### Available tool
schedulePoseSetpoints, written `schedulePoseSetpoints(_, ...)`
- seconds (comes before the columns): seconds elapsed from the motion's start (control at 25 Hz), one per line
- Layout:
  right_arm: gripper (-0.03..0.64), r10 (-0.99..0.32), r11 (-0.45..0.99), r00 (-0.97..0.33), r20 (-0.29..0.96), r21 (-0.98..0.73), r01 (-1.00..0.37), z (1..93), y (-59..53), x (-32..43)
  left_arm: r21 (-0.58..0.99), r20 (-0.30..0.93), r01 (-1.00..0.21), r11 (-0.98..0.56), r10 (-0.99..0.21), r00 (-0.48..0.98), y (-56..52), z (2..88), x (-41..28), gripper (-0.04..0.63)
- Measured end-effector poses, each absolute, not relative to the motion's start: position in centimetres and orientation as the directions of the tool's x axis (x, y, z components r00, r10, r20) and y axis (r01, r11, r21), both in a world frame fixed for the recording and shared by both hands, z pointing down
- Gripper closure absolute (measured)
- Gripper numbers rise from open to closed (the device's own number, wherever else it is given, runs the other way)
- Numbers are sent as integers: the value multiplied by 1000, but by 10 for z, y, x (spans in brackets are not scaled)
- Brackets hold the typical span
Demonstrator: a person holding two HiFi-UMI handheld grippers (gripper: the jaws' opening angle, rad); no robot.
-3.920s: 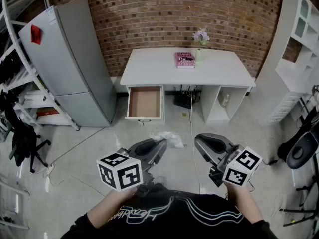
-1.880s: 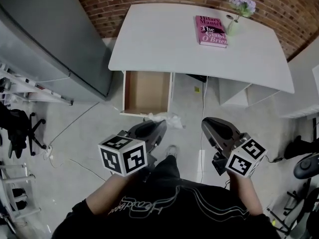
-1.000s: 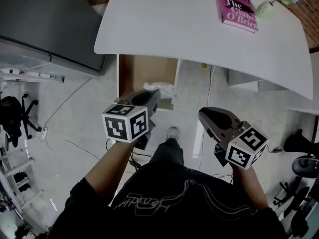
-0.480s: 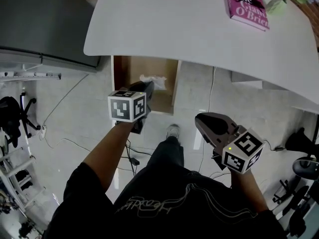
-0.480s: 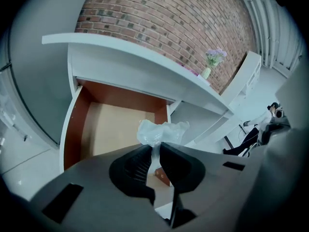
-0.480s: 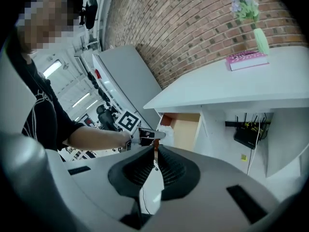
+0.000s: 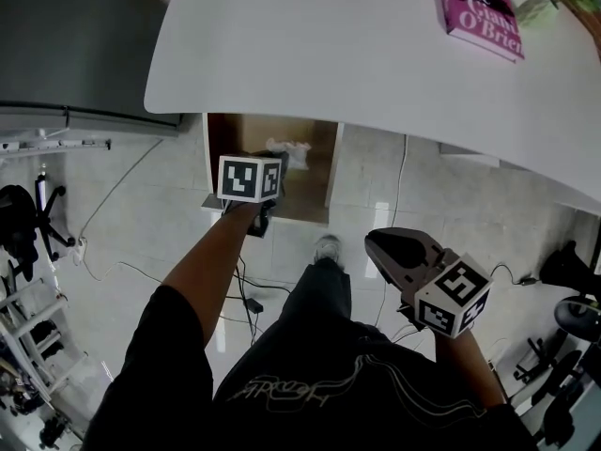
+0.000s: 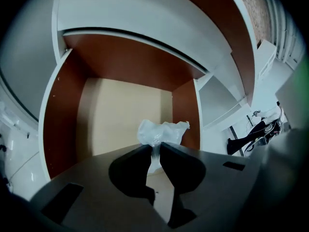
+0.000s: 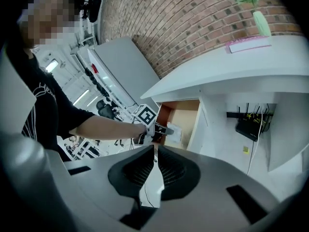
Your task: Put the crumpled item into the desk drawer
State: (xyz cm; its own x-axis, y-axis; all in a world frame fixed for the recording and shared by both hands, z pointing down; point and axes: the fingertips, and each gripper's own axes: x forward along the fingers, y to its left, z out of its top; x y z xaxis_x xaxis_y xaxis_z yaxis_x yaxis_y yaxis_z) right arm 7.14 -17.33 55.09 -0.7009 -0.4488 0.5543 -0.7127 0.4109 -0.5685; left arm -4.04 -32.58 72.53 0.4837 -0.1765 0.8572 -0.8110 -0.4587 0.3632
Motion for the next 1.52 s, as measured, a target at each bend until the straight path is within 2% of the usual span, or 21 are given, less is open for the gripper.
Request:
schedulePoseSetpoints(0.52, 563, -429, 345, -701, 570, -614, -710, 581, -161, 82, 370, 909, -847, -382, -38, 414, -329, 795, -46, 525)
schedulePoseSetpoints(0.72, 563, -417, 313, -709, 569, -642, -700, 591, -154, 83, 355, 921, -845, -401, -7, 390, -325, 809, -46, 522)
schedulePoseSetpoints(0.8, 563, -421, 302, -710, 565, -650, -697, 592, -154, 85, 361, 917, -844, -396, -12, 398, -327, 810, -44, 499)
schedulePoseSetpoints(1.0, 563, -461, 259, -740, 490, -722, -641, 588, -163, 89, 360, 915, -852, -381, -34, 402, -331, 805, -48, 380)
schedulePoseSetpoints(1.16, 563, -478, 294, -748, 461, -718, -631, 579, -171, 84, 434, 881, -841, -323, -44, 472, -328, 787, -47, 330)
schedulePoseSetpoints(1.52, 563, -496, 402, -767, 407, -676, -618, 540, -193, 68, 512, 779, -782, -355, -190, 597, -319, 686, -44, 322)
